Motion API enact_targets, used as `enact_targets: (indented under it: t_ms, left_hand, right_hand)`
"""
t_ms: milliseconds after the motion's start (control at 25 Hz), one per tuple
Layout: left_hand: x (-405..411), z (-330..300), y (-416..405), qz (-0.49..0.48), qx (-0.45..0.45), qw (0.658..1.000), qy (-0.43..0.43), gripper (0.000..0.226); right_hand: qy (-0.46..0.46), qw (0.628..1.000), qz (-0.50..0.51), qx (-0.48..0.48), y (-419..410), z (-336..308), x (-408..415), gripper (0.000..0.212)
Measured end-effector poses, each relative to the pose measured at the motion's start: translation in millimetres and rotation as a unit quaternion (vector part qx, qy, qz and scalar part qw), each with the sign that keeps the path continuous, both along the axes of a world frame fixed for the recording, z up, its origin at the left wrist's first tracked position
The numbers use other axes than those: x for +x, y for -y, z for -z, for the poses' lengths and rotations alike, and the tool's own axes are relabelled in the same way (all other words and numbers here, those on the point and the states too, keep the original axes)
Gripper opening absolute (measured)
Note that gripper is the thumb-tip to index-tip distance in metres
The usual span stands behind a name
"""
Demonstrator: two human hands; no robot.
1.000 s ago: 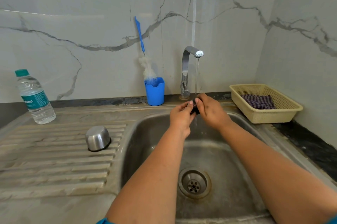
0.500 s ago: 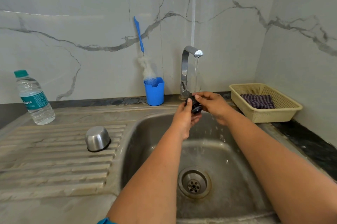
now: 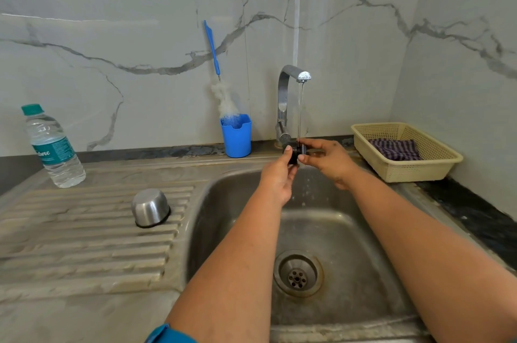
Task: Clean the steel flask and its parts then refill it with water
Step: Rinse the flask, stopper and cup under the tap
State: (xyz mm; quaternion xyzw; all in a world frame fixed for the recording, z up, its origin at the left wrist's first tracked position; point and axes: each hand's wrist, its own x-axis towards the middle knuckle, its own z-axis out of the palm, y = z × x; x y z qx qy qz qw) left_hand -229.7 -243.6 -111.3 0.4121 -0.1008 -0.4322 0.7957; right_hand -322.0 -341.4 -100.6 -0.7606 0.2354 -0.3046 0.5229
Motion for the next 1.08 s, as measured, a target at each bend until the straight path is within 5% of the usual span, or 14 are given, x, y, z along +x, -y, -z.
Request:
enact_targets:
  t_ms: [200, 320, 400, 560, 720, 840, 1080]
  left_hand:
    - [-4, 4, 2, -0.006, -0.016, 0.998, 0.056, 0.035]
    - [-1, 8, 2, -0.017, -0.030, 0.995, 0.093, 0.035]
    - [-4, 9, 0, -0.005, -0.021, 0.987, 0.160, 0.039]
    - [-10, 17, 2, 0.012, -0.019, 0.974, 0.225, 0.037]
    - [-3, 14, 3, 0.021, -0.028, 0.993, 0.116, 0.031]
    - [5, 13, 3, 0.001, -0.019, 0.997, 0.071, 0.029]
    - [4, 11, 2, 0.031, -0.020, 0.999, 0.020, 0.025]
  right_hand:
    - [-0.100, 0.949, 0.045, -0.294, -9, -1, 1, 0.025]
    - [-0.106, 0.932, 0.066, -0.339, -12, 1, 10, 0.022]
    - [-0.134, 0.943, 0.089, -0.290, -4, 2, 11, 0.030]
    - [-0.154, 0.983, 0.094, -0.045, -1, -3, 10, 0.034]
    - [-0.150, 0.955, 0.084, -0.240, -11, -5, 19, 0.026]
    - [-0.125, 0.959, 0.014, -0.253, -11, -1, 20, 0.018]
    - [0.003, 0.996, -0.042, 0.075, -1, 4, 6, 0.027]
